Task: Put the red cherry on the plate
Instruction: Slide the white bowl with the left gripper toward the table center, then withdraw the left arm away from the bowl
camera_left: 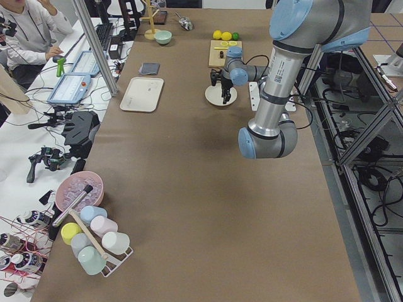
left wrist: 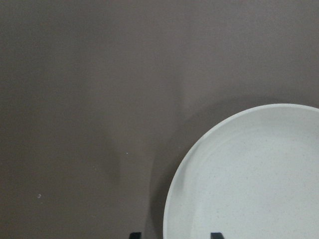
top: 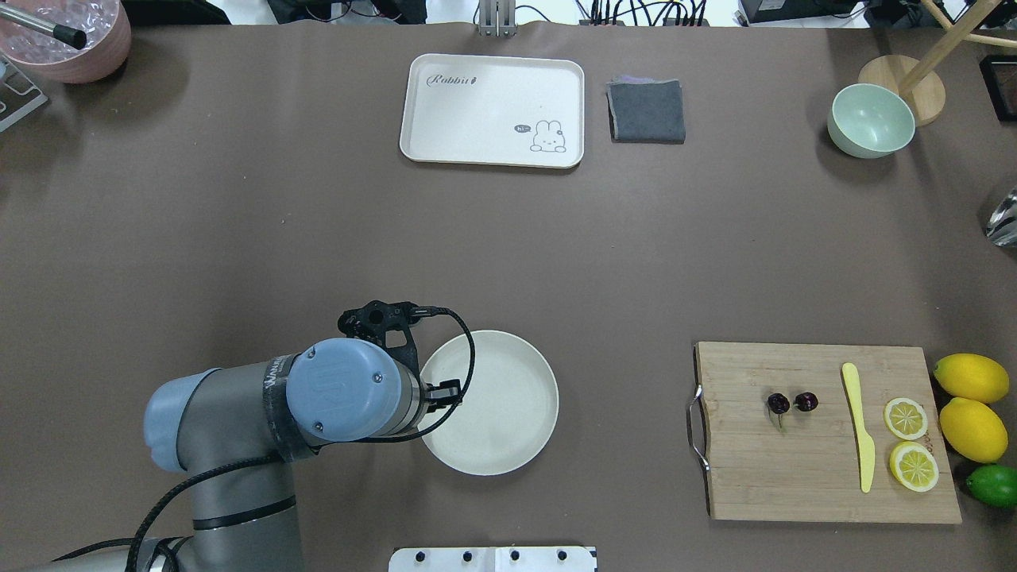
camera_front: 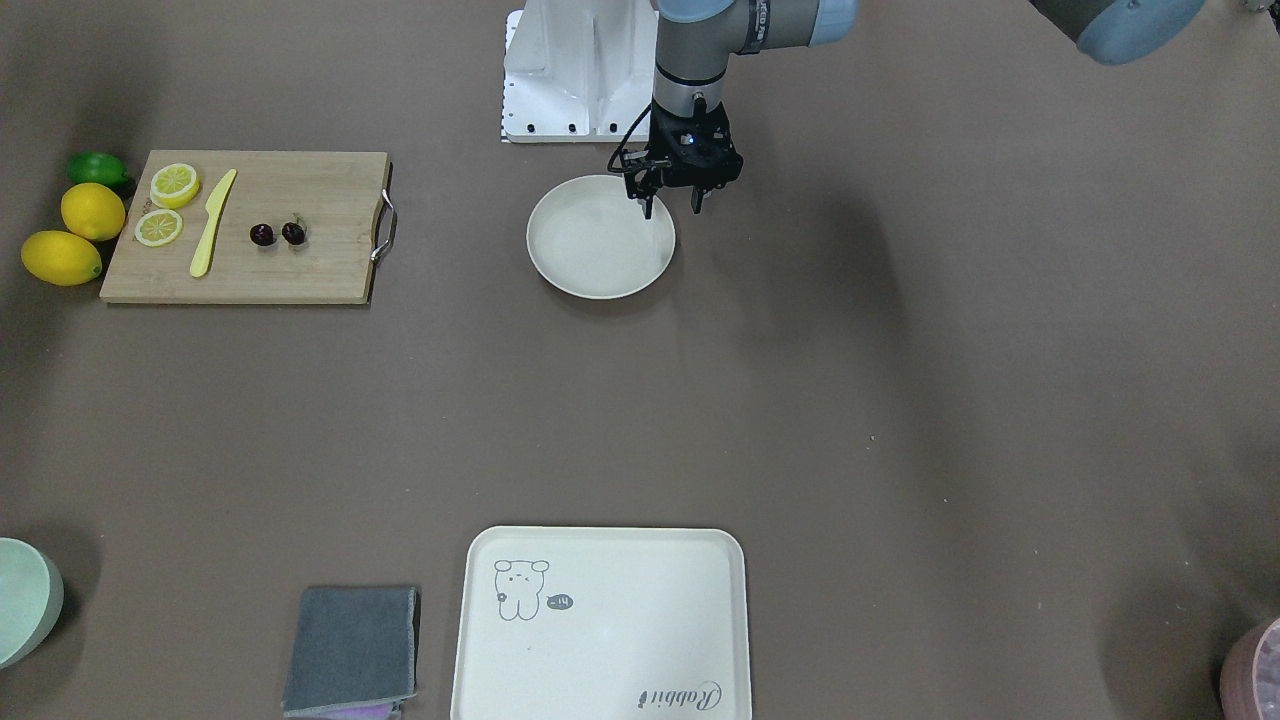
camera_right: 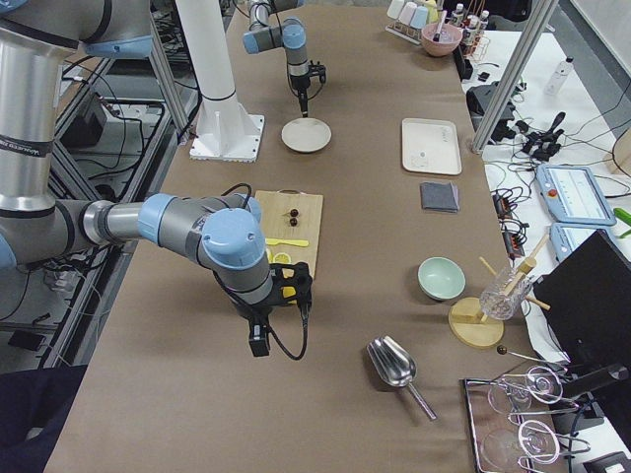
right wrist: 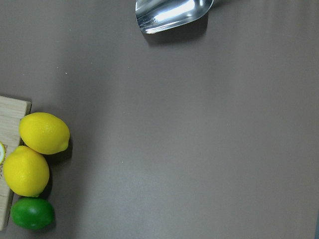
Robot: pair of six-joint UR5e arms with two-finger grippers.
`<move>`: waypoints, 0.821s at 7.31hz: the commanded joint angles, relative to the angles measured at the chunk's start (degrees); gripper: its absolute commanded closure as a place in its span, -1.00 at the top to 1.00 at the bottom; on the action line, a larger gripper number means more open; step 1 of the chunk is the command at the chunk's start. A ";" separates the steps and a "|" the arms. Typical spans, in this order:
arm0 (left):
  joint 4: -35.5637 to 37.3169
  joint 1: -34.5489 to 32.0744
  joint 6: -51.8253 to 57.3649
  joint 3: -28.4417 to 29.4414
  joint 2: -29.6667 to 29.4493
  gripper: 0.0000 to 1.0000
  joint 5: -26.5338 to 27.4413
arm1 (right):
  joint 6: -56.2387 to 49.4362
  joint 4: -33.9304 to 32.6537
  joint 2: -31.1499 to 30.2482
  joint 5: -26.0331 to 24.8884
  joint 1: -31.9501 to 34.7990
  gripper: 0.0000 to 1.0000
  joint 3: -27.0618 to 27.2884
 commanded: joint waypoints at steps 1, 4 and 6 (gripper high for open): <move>0.18 -1.09 0.41 -1.42 0.01 0.94 -0.29 | 0.00 0.00 0.00 0.00 0.14 1.00 0.09; -0.17 -6.34 9.18 -8.63 7.37 0.94 -4.74 | 0.00 0.00 -0.08 0.00 0.50 1.00 0.35; -3.92 -15.11 16.20 -10.30 13.94 0.94 -11.86 | 0.09 0.00 0.00 0.09 0.41 1.00 0.44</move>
